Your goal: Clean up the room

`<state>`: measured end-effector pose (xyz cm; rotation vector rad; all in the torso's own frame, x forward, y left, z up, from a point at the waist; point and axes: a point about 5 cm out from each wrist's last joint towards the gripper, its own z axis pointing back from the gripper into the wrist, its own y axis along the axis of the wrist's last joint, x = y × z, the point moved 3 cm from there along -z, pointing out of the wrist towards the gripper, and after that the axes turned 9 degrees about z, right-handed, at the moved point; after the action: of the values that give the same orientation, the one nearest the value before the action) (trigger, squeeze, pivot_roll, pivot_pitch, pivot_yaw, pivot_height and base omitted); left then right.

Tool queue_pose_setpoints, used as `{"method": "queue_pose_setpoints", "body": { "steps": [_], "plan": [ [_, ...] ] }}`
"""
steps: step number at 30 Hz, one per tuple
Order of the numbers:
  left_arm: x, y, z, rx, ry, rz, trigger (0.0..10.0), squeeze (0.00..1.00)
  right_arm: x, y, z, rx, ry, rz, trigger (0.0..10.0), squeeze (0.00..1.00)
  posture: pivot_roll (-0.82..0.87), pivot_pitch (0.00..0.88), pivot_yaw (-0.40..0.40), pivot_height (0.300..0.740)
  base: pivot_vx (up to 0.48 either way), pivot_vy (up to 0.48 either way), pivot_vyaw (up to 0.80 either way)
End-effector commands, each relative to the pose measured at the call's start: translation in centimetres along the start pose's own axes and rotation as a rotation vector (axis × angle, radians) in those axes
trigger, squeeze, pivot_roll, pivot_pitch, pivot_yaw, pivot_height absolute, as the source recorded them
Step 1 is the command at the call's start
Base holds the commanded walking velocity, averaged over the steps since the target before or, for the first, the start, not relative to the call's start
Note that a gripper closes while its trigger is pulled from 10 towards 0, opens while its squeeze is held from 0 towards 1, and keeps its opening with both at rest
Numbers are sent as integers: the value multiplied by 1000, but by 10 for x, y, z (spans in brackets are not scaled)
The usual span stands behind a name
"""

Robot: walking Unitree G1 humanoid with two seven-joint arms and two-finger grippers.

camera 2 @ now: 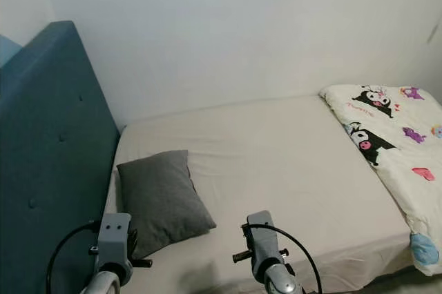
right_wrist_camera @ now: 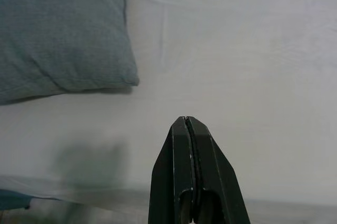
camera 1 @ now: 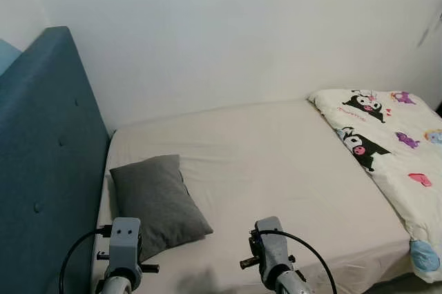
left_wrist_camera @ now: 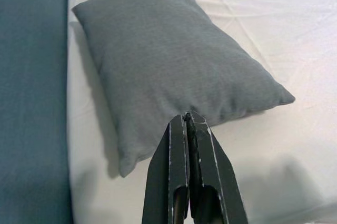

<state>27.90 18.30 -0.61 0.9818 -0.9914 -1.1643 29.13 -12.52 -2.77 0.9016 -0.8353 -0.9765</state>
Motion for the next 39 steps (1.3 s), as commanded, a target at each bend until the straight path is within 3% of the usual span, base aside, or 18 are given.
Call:
{"method": "queue_pose_setpoints", "body": {
  "steps": [1,5,16,39],
  "plan": [
    [-2,-2,1,-11,0,-14,10000,0,0,-4,1,-17,-4,-16,10000,0,-23,78,-56,740,0,0,0],
    [-1,-1,0,-6,3,7,10000,0,-1,-4,1,-15,-4,-15,10000,0,-22,75,-56,740,0,0,0],
    [1,1,0,3,-12,-30,10000,0,0,-3,1,-11,-4,-19,10000,0,-24,68,-55,740,0,-45,0],
    [0,-1,2,-5,-8,-30,10000,0,-1,-5,2,-18,-2,-28,10000,0,-24,76,-54,740,0,-421,0]
  ]
}}
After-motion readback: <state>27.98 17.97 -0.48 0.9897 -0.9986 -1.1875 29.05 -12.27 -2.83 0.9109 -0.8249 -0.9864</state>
